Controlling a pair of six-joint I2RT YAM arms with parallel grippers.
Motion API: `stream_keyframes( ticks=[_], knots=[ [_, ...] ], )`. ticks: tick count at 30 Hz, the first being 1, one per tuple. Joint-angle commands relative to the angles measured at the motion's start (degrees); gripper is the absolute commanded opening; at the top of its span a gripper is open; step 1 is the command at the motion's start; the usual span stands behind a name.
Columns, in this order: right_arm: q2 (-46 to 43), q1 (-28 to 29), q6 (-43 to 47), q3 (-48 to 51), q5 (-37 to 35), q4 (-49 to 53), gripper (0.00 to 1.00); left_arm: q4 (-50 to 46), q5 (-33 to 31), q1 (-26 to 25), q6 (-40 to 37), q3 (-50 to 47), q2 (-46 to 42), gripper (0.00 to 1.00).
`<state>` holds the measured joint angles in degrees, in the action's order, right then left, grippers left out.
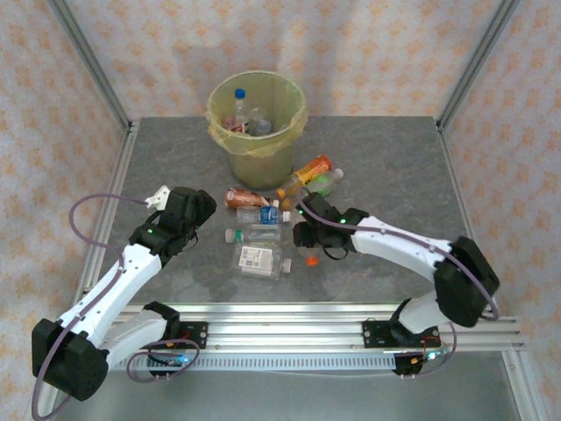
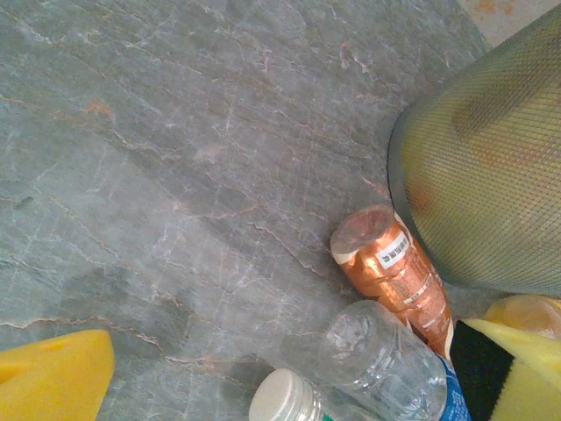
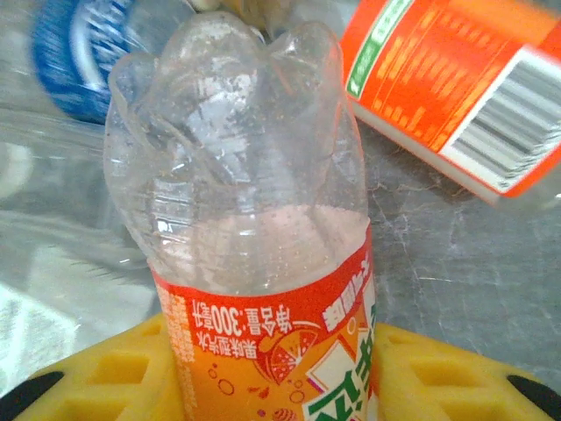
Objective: Put the plastic bottles in the bin
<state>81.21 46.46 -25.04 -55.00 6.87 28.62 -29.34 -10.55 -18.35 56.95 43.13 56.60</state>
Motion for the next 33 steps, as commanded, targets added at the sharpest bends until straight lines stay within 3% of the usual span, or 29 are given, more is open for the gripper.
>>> stream_keyframes(
  ticks=[1, 5, 10, 17, 25, 28, 33],
  knots=[
    [-6.0, 0.2, 1.9, -4.4, -1.9, 5.2, 0.36, -1.6, -3.1, 0.4, -1.0, 1.5, -1.2, 1.00],
    [-7.8, 0.2, 5.3, -13.7, -5.0, 8.3, 0.36, -1.3, -3.5, 0.3, -1.3, 1.6, -1.2, 1.00],
    [-0.7, 0.2, 12.1, -31.6, -9.0, 12.0, 0.35, -0.8, -3.3, 0.3, -1.7, 1.3, -1.4, 1.00],
    [16.9, 0.0, 21.4, -60.0, -13.9, 15.1, 0.35, -0.2, -2.0, 0.3, -2.1, 1.5, -1.5, 1.00],
    [40.4, -1.1, 27.8, -96.1, -13.9, 22.0, 0.35, 0.5, -1.1, 0.3, -2.6, 1.7, -1.4, 1.00],
    [46.0, -1.9, 28.5, -102.9, -14.4, 21.4, 0.35, 0.4, -1.2, 0.3, -2.9, 1.5, -1.3, 1.00],
    [48.6, -4.9, 26.3, -102.3, -12.0, 15.6, 0.35, 0.8, -0.9, 0.3, -3.5, 1.6, -0.9, 1.00]
  ],
)
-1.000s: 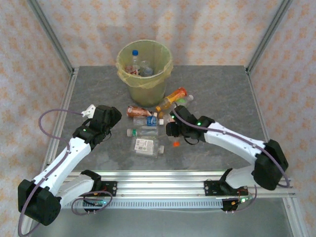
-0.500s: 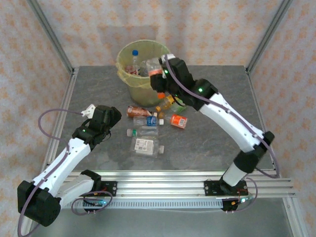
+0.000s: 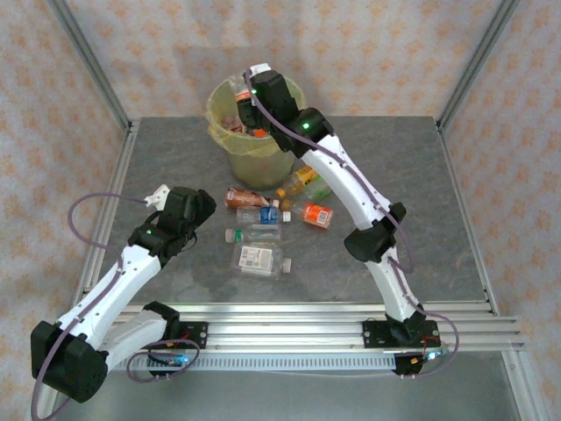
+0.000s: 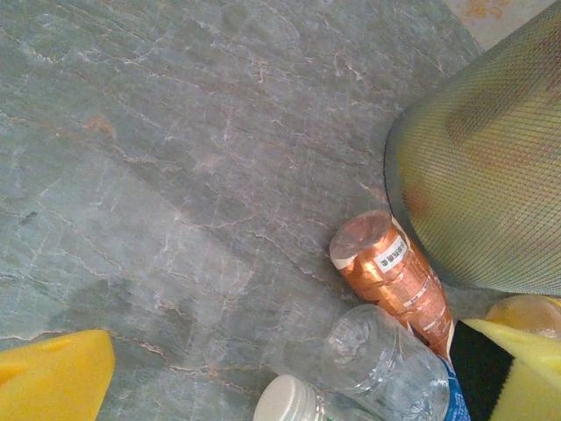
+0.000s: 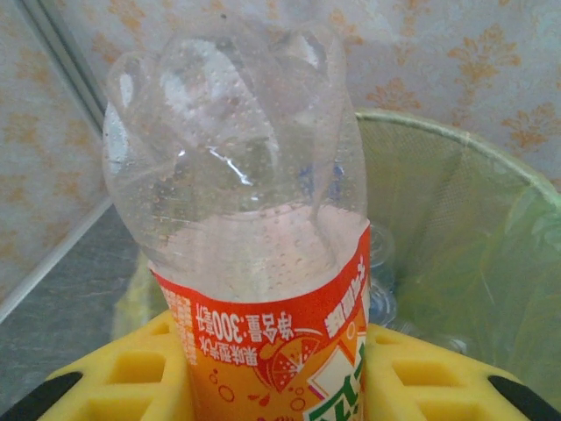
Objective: Put the plastic bottles in the bin
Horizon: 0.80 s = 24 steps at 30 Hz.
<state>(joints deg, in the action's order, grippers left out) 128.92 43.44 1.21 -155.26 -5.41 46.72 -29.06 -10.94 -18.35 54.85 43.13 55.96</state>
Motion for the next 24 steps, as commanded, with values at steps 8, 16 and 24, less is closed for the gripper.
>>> stream_keyframes(
  ticks=[8, 16, 24],
  knots=[
    [6.1, -4.8, -1.9, -2.2, 3.1, -8.6, 0.36, 0.6, -0.5, 0.3, -2.1, 1.8, 0.4, 1.00],
    [10.3, -6.2, -4.4, -2.3, 4.9, -9.1, 0.41, 0.4, -0.2, 0.3, -2.7, 2.3, 1.1, 1.00],
    [11.1, -6.8, -5.2, -2.5, 3.8, -7.5, 0.69, -0.3, 0.3, 0.3, -3.0, 3.4, 2.7, 1.00]
  ],
)
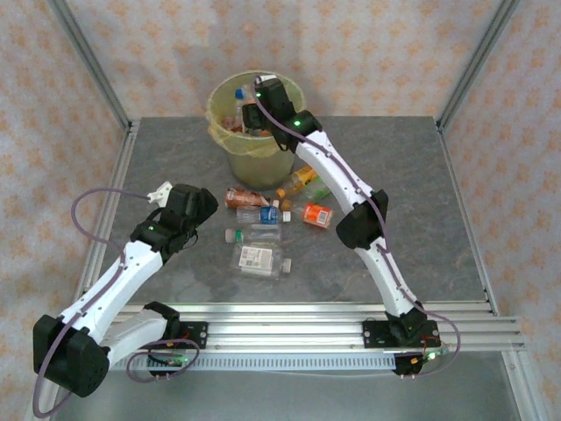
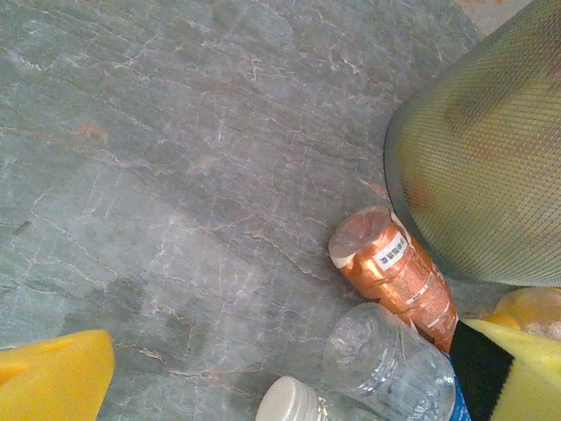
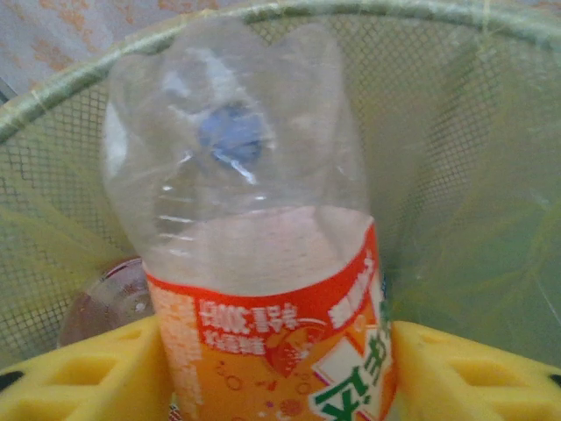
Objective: Put the plastic bottles in the bin
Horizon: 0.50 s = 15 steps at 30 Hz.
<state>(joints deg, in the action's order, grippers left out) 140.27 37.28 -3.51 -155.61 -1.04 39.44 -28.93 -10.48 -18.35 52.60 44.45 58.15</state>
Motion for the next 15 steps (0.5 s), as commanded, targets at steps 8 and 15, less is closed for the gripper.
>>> stream_keyframes(
  ticks=[8, 15],
  knots=[
    [-3.1, -1.1, 0.8, -2.8, -3.7, 0.1, 0.80, -0.8, 0.0, 0.3, -1.3, 2.9, 1.8, 1.00],
    [-7.3, -1.1, 3.0, -3.1, -7.1, 1.3, 0.83, -0.7, 0.0, 0.4, -1.6, 3.1, 3.3, 1.00]
  ],
)
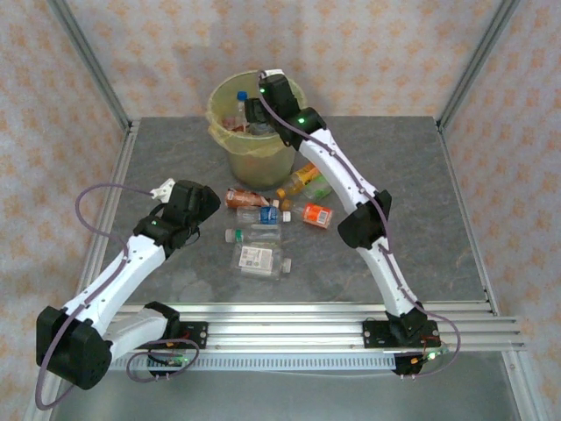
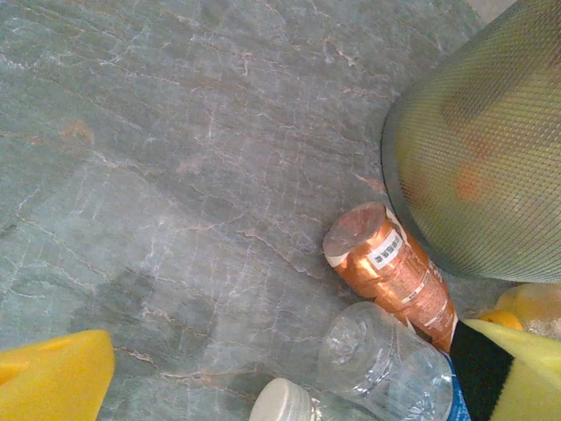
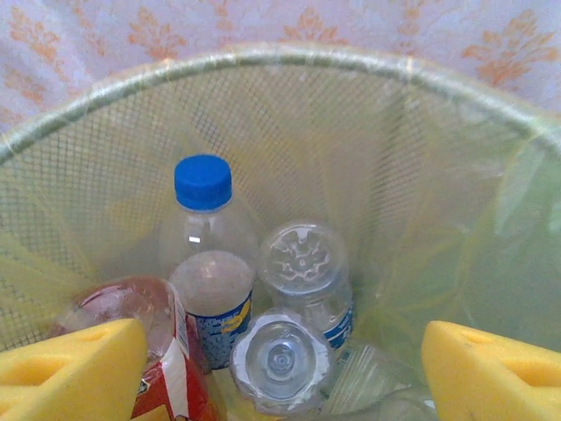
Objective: Put the plastic bottles in the bin
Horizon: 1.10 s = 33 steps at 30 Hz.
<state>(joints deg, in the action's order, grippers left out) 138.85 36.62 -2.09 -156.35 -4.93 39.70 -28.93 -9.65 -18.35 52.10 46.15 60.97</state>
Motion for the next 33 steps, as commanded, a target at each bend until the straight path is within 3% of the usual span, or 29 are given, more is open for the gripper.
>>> stream_keyframes(
  ticks=[1, 13, 17, 20, 25, 33],
  knots=[
    [-6.5, -0.4, 1.7, -2.4, -2.9, 1.3, 0.84, -0.6, -0.7, 0.3, -1.2, 1.4, 0.8, 1.00],
    [-14.8, -0.4, -0.5, -1.1, -1.2, 9.9, 0.99, 5.4, 5.7, 0.3, -0.3, -0.4, 6.4, 1.00],
    [-19.1, -0.4, -2.6, 3.6, -2.6, 14.7, 0.99, 5.1, 7.6, 0.3, 0.8, -1.3, 7.3, 1.00],
    [-25.4, -0.4, -4.6, 14.8, -3.5, 14.1, 0.99, 4.6, 9.3, 0.3, 2.0, -2.8, 6.0, 1.00],
    [-42.8, -0.4, -7.4, 45.3, -2.3, 1.4, 0.99, 1.1, 11.6, 0.3, 4.2, -5.8, 2.1, 1.00],
    [-64.9, 1.5, -7.1, 82.0, 5.7, -8.1, 0.99, -4.6, 8.9, 0.2, 5.7, -7.2, -3.7, 1.00]
  ],
)
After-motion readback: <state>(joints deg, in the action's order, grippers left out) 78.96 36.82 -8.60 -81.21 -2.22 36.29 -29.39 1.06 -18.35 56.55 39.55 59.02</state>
